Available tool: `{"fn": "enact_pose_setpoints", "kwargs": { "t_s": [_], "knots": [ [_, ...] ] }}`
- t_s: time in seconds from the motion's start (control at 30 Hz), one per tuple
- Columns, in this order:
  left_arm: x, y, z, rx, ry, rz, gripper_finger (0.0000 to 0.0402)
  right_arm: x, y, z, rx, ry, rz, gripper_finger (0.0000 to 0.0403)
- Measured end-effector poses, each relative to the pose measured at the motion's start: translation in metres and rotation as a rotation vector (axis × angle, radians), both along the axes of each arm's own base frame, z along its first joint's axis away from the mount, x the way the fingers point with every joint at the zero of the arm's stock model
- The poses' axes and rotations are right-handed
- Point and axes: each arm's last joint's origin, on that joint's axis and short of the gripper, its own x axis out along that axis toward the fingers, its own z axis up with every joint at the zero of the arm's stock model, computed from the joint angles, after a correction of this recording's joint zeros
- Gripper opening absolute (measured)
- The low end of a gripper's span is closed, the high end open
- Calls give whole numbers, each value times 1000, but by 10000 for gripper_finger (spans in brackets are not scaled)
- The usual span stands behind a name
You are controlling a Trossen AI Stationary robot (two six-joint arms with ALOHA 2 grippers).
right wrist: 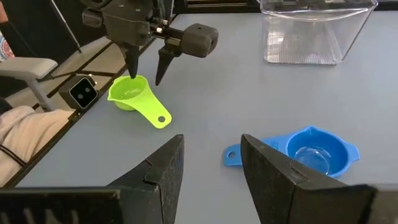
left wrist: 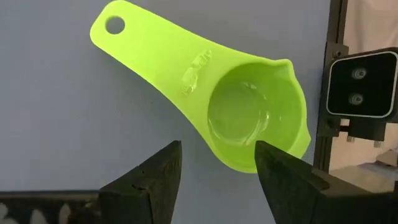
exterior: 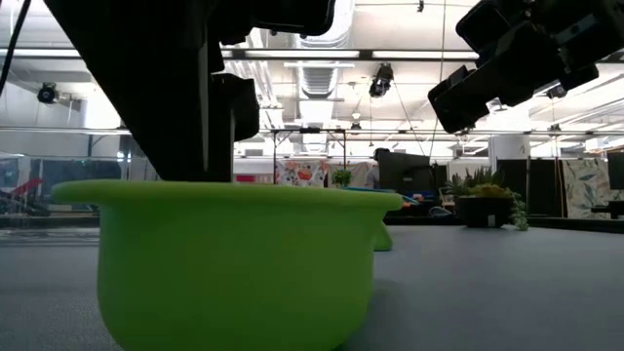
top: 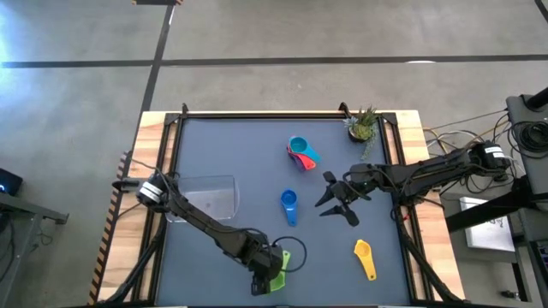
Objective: Nest measuring cups in basket
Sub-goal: Stack the green measuring cup on top of the light blue measuring cup
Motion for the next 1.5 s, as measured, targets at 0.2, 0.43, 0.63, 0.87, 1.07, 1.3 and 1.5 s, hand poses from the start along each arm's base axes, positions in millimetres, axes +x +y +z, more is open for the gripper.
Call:
{"fn": "enact_pose_setpoints", "kwargs": {
  "t_s": [0.2,0.43,0.63,0.87,1.07,1.3,1.5],
  "knots": [
    [0,0,0,5,-12,-20,137,-1,-1,-3,-10,14,-19,136],
    [0,-1,0,-1,-21,-73,50,-1,-1,-4,-20,14,-16,125],
    [0,-1,-1,21,-35,-138,8,-1,-1,-4,-25,11,-14,117],
    [6,1,14,32,-42,-172,1,-1,-1,-4,-32,10,-30,118],
    [12,4,36,118,-84,-261,0,-1,-2,-4,-49,8,-61,112],
    [19,13,54,149,-104,-307,0,-1,-2,-4,-120,-23,-31,114],
    [23,31,58,173,-68,-308,0,-1,-2,-3,-98,-18,-39,125]
  ]
}}
